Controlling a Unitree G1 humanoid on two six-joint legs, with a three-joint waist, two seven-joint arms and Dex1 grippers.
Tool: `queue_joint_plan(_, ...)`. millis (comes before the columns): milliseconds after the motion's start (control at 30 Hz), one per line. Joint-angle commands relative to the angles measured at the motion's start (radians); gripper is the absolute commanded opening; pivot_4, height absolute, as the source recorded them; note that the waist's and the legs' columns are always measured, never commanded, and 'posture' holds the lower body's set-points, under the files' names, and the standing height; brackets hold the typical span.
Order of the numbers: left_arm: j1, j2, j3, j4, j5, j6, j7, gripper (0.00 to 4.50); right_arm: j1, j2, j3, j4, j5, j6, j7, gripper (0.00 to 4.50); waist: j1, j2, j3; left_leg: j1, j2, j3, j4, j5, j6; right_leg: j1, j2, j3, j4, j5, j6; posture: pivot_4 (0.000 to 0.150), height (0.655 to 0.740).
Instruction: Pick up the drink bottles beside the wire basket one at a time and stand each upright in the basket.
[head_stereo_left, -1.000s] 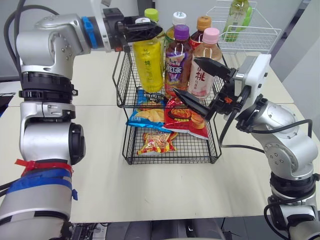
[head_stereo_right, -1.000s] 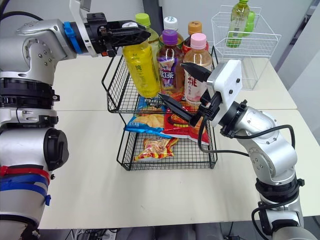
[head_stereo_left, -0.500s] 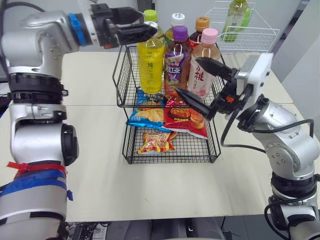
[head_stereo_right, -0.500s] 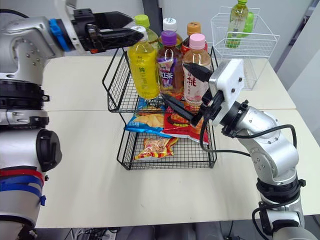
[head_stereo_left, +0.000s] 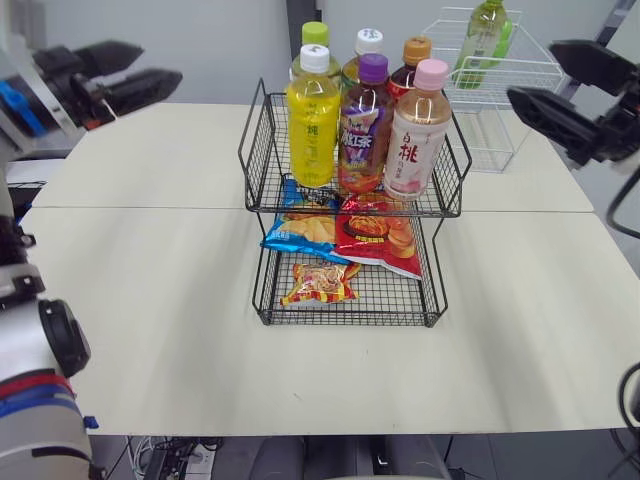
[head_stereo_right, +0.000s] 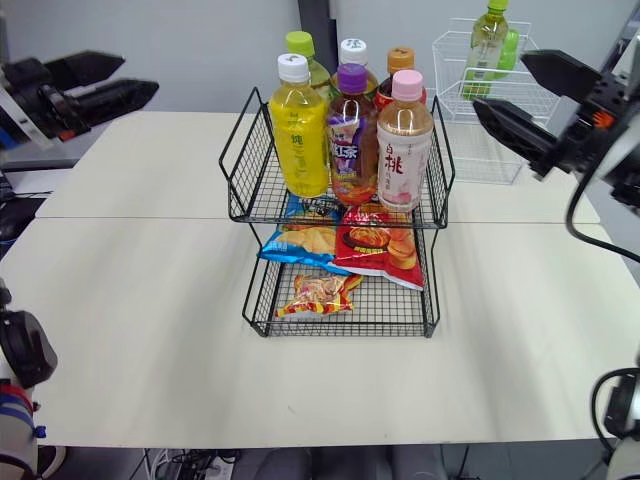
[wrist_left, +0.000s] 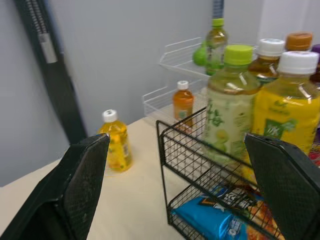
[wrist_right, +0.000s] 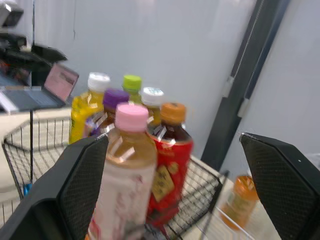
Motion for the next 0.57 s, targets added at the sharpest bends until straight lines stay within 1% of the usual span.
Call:
queue_joint_plan(33, 0.140, 0.024, 0.047, -0.047, 0.022, -0.077, 0.034, 4.46, 0.086, -0.039, 0.007, 0.155, -0.137, -0.183, 0.119, 4.50, -0.001, 0.000, 0.000, 0.000, 0.000, 0.001, 0.000, 0.000, 0.000, 0.000, 0.000, 0.000, 0.000, 0.000, 0.000, 0.150, 0.7400)
queue_joint_plan(167, 0.349, -0.008, 0.076, -0.047, 0.069, -0.201, 0.130, 4.46, 0.210, -0.032, 0.051, 0.363, -0.269, -0.388, 0.218, 4.50, -0.005, 0.000, 0.000, 0.002, 0.001, 0.002, 0.001, 0.000, 0.000, -0.001, 0.000, 0.002, 0.002, 0.000, 0.000, 0.150, 0.7400)
queue_joint_plan(333, 0.483, -0.065, 0.082, 0.007, 0.107, -0.346, 0.220, 4.46, 0.230, 0.007, 0.085, 0.534, -0.336, -0.516, 0.259, 4.50, -0.008, 0.001, 0.000, 0.002, 0.001, 0.003, 0.003, 0.000, 0.000, -0.001, 0.000, 0.003, 0.003, 0.000, 0.000, 0.150, 0.7400)
queue_joint_plan(400, 0.519, -0.080, 0.071, 0.021, 0.117, -0.383, 0.237, 4.46, 0.230, 0.019, 0.094, 0.567, -0.348, -0.533, 0.261, 4.50, -0.008, 0.001, 0.000, 0.003, 0.001, 0.004, 0.003, 0.000, 0.000, 0.000, 0.000, 0.004, 0.003, 0.000, 0.000, 0.150, 0.7400)
queue_joint_plan(567, 0.541, -0.087, 0.074, 0.037, 0.109, -0.413, 0.248, 4.46, 0.214, 0.038, 0.100, 0.602, -0.366, -0.551, 0.267, 4.50, -0.007, 0.001, 0.000, 0.003, 0.001, 0.004, 0.003, 0.000, 0.000, 0.000, 0.000, 0.004, 0.003, 0.000, 0.000, 0.150, 0.7400)
